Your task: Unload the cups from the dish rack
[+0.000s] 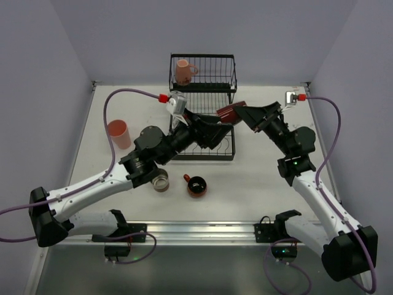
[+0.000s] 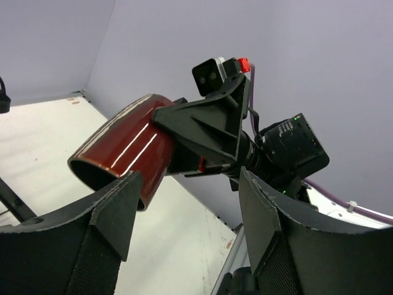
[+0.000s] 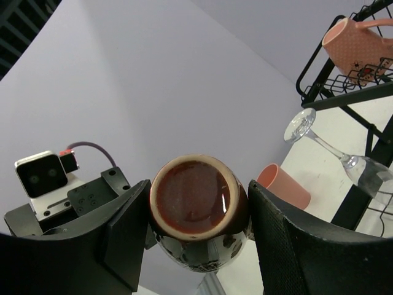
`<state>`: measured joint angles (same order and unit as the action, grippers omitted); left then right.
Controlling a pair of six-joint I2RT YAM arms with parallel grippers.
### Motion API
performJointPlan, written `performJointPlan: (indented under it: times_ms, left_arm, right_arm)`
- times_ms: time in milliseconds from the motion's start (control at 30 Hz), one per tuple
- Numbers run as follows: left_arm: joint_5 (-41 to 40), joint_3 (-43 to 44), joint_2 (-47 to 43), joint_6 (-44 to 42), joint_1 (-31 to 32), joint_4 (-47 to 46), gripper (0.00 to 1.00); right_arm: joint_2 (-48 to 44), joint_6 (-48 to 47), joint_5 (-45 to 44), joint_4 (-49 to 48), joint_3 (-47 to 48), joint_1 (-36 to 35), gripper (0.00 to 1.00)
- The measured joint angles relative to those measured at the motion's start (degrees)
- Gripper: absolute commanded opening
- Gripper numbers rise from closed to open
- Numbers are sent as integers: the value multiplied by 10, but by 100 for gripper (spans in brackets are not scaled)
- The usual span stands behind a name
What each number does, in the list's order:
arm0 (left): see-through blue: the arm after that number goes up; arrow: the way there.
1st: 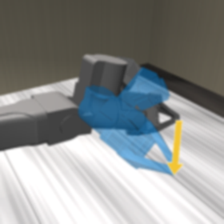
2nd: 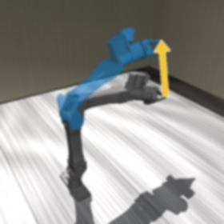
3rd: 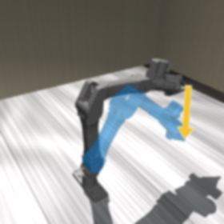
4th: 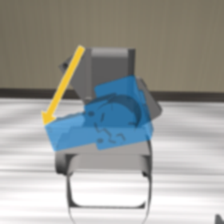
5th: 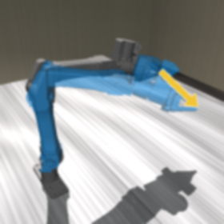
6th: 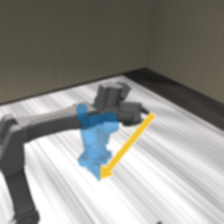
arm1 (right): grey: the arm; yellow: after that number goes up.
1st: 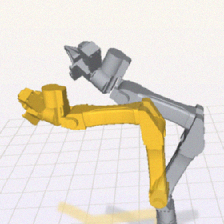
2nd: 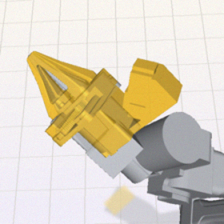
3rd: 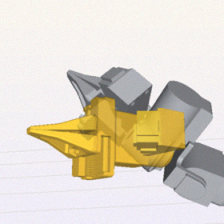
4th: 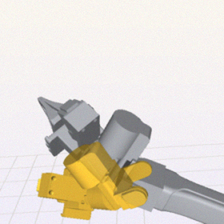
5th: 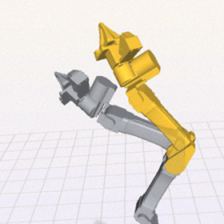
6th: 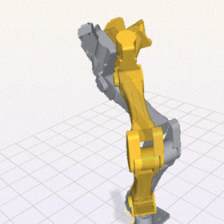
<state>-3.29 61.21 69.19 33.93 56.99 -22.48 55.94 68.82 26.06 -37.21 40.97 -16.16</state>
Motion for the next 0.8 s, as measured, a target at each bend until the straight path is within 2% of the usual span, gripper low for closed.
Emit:
performJointPlan:
  times_ms: [233, 433, 533, 733, 800]
  left_arm:
    - [-9, -12, -46, 21, -6, 37, 73]
    - [10, -2, -2, 34, -19, 43, 71]
    - [23, 6, 24, 40, -22, 48, 66]
    - [52, 6, 38, 46, -24, 29, 47]
    - [60, 8, 40, 46, -25, 16, 36]
  right_arm:
    - [-4, 5, 0, -14, -1, 9, 30]
    - [-9, 13, 1, -22, -3, 9, 30]
    - [-17, 14, 1, -25, -9, 9, 30]
    - [-19, 23, 5, -47, -19, 9, 30]
    - [-19, 27, 5, -54, -33, 9, 30]
